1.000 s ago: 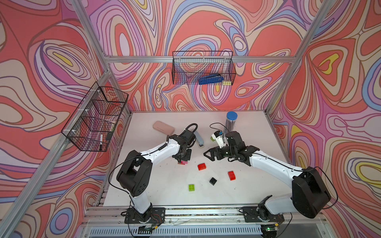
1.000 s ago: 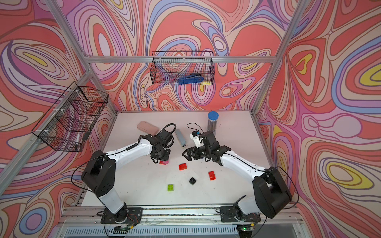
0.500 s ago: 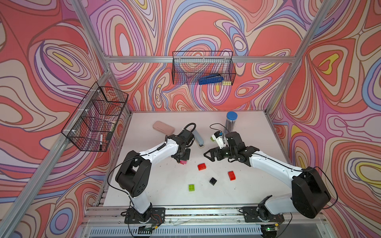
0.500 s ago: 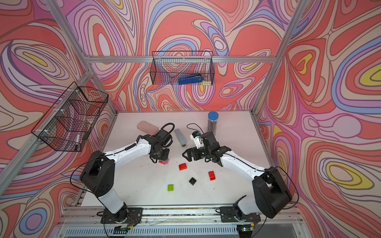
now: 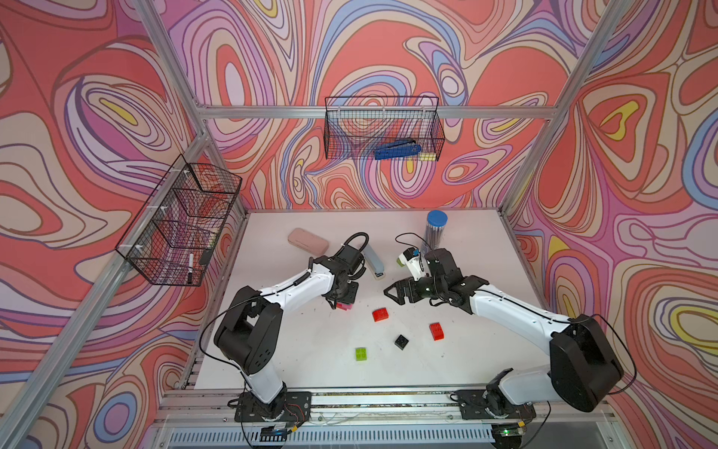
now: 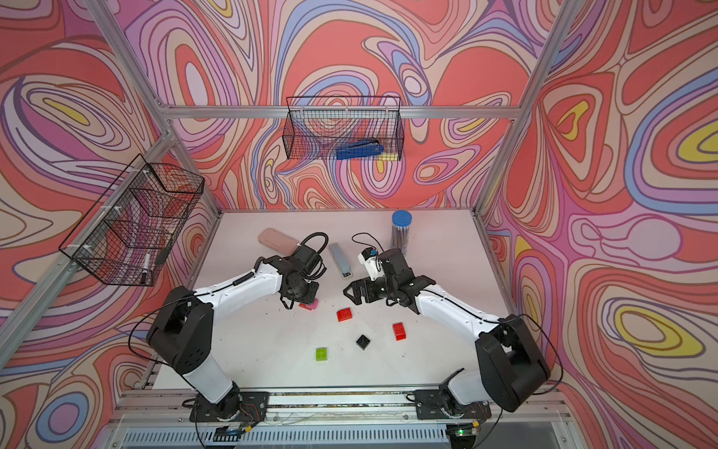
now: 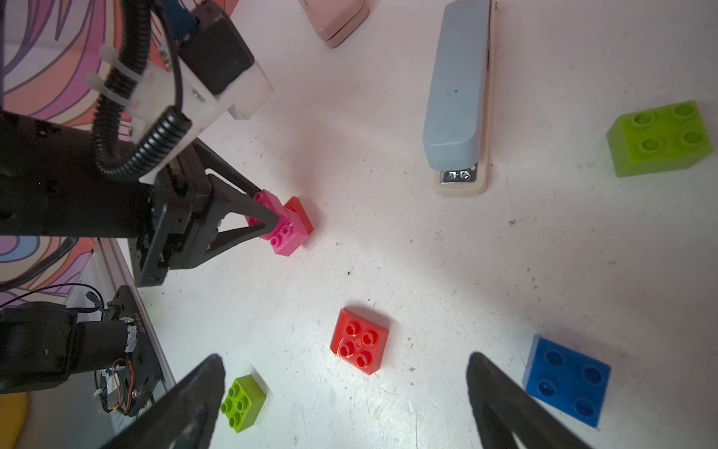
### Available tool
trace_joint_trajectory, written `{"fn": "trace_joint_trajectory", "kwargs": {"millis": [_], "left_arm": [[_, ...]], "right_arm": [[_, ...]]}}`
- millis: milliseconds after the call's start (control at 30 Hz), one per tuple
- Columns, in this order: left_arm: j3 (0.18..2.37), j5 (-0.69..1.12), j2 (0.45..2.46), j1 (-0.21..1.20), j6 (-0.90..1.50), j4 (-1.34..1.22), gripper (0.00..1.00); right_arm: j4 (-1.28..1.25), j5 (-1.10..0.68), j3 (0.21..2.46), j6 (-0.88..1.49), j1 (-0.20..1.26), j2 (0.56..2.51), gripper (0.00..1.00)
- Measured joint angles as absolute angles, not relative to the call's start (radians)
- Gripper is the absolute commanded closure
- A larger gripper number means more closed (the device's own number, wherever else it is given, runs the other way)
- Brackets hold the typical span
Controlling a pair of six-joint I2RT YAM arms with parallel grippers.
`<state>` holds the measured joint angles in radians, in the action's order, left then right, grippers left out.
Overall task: Assemble the letter s with lego
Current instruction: Assemble the lego brick with the lego brick.
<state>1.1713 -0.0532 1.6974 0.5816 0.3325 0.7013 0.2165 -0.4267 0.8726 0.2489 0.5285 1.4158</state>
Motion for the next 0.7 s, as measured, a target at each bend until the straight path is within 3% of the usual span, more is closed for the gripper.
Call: {"fn": "trace_joint_trajectory", "kwargs": {"millis": [700], "left_arm": [[1.156,-0.025,1.686,0.566,0.262,0.683,0.76]], "right_arm": [[0.217,-0.426,0.873,0.248,0.529,1.416,0.02]]}}
